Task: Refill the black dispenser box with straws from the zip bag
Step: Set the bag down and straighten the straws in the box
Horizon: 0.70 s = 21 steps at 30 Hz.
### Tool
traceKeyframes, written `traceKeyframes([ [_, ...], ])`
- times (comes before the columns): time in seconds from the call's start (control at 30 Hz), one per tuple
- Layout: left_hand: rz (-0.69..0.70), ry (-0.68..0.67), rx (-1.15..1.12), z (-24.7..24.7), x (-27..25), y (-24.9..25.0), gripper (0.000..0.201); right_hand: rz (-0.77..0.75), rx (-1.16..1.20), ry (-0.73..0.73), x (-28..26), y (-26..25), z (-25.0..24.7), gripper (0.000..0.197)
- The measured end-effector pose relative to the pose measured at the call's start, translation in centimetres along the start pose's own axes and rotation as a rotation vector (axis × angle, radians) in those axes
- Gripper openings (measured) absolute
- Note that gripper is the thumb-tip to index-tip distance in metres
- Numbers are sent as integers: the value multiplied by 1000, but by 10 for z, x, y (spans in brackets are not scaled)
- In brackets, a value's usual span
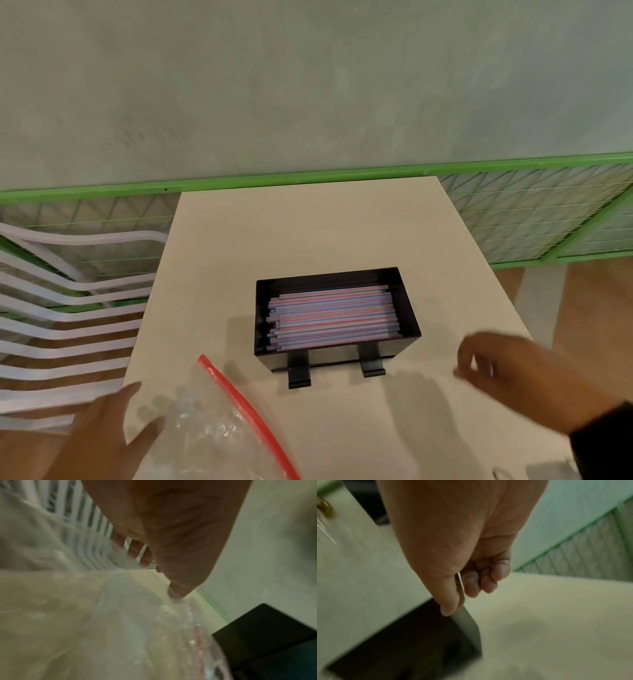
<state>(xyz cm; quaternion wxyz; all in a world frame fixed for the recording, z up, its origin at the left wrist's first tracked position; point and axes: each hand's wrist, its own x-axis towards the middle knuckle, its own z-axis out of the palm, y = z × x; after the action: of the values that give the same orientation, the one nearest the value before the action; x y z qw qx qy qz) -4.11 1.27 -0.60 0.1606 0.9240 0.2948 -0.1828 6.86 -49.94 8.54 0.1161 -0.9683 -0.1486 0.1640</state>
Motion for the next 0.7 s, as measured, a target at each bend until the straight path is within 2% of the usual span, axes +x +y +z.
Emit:
traceKeyframes([
  [0.07, -32, -7, -8, 13, -9, -1, 80, -11, -22, -78, -21, 11, 64, 16],
  [0.13, -17, 72, -58, 19, -18, 5, 64, -143, -107, -237, -39, 14, 97, 19],
  [0.17, 2, 137, -93, 22, -22, 6, 52, -291, -98, -200, -50, 9, 118, 27],
  [0.2, 29, 184, -126, 24, -25, 7, 43, -334, -72, -180, -50, -4, 128, 30],
  [0.23, 59, 214, -140, 26, -27, 7, 41, -347, -54, -153, -43, -22, 124, 23],
  [0.27, 80, 215, -119, 29, -28, 4, 48, -347, 20, -86, -37, -46, 116, 14],
  [0.3, 96, 192, -72, 33, -28, 1, 59, -388, 73, 66, -30, -71, 102, 6],
  [0.33, 119, 158, -20, 36, -28, -2, 69, -456, 119, 176, -22, -94, 90, 5],
  [0.4, 178, 120, 68, 42, -25, -8, 77, -597, 142, 281, 4, -124, 68, 15],
  [0.53, 269, 136, 136, 48, -24, -9, 79, -735, -147, 204, 77, -181, 18, 45],
  [0.7, 292, 136, 139, 59, -22, -6, 93, -714, -483, -129, 143, -200, 5, 70],
])
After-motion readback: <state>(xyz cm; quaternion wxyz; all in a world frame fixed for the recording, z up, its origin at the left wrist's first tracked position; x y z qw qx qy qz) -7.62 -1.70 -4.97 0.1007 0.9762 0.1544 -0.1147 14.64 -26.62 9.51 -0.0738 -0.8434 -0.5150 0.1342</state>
